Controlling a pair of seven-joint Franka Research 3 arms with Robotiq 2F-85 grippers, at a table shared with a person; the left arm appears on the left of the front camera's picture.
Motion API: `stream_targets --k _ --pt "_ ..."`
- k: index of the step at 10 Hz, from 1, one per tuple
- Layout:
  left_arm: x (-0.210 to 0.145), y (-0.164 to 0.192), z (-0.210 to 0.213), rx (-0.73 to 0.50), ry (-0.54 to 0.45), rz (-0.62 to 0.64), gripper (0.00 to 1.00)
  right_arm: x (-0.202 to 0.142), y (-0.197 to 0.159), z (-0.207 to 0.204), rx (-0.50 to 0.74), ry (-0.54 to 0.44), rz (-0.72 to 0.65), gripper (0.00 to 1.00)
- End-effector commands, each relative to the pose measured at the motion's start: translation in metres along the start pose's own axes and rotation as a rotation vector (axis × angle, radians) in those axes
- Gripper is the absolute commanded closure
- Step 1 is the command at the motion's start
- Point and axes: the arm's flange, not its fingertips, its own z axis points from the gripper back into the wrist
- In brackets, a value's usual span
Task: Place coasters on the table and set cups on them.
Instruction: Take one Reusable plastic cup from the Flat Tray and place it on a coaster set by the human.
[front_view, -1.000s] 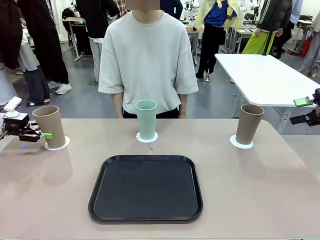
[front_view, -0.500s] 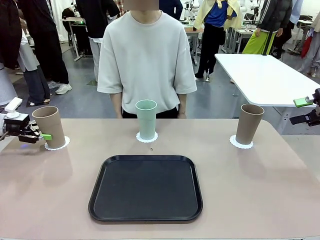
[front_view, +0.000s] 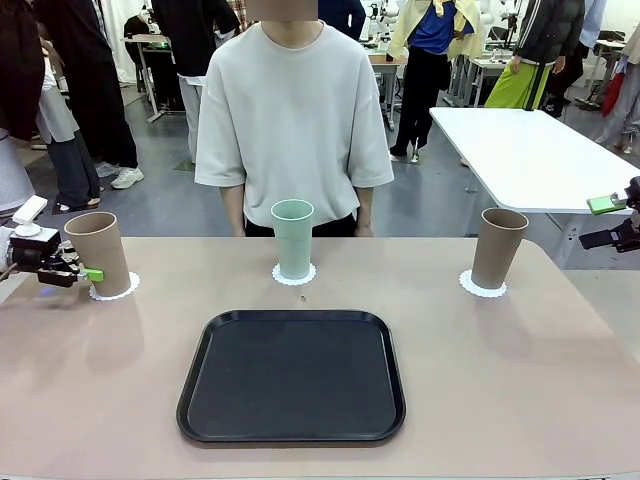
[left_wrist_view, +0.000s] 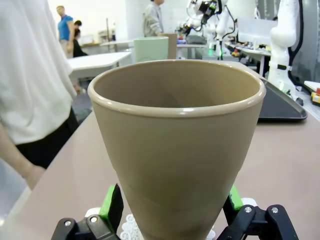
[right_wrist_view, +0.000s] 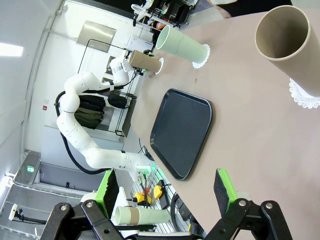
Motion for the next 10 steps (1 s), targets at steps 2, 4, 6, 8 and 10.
stream_targets --k 2,4,6,8,10 --pt "-0.001 0.008 0.000 -0.021 0.123 0.016 0.00 0.000 -0.001 -0.002 0.007 -0.006 0.001 0.00" --pt "0.000 0.005 0.000 -0.030 0.223 0.016 0.00 0.000 -0.001 -0.002 0.007 -0.006 0.001 0.00" --pt "0.003 0.003 0.003 -0.023 0.276 0.008 0.00 0.000 -0.001 -0.002 0.007 -0.006 0.001 0.00" --pt "0.010 -0.001 0.010 -0.017 0.299 -0.009 0.00 0.000 -0.001 -0.002 0.007 -0.006 0.001 0.00" --pt "0.017 -0.004 0.017 -0.002 0.324 -0.021 0.00 0.000 -0.001 -0.002 0.007 -0.006 0.001 0.00"
